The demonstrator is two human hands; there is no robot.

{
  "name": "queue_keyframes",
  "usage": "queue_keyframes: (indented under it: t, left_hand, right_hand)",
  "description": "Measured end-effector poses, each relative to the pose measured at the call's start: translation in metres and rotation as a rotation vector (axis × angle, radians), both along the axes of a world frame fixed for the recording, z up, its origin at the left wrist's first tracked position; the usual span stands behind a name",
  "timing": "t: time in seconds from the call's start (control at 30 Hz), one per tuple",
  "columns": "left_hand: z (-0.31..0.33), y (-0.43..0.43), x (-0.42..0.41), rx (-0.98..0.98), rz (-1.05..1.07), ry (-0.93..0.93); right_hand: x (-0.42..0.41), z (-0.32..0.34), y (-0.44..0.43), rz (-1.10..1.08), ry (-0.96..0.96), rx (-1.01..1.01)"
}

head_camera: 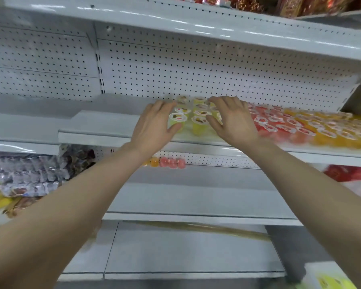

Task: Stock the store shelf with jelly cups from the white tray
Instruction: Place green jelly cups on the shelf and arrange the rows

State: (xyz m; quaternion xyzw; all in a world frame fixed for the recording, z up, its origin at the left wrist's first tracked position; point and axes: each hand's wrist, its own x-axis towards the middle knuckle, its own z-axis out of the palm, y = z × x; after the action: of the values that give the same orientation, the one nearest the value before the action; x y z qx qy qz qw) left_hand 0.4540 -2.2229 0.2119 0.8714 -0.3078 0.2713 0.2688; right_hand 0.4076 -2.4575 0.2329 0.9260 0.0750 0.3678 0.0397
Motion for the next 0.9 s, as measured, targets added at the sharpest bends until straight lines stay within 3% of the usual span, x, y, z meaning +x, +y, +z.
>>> queue_keyframes:
  t: [0.43, 0.9]
  left_hand:
    - [-0.052, -0.130, -0.145, 0.211, -0.339, -0.027]
    - [-0.132, -0.439, -0.274, 0.422, -0.667, 0.034]
  right_hand:
    - [-0.217, -0.079, -0.102, -0.250, 0.142, -0.036]
    - [-0.421, -0.171, -0.359, -0.619, 0.284, 0.108]
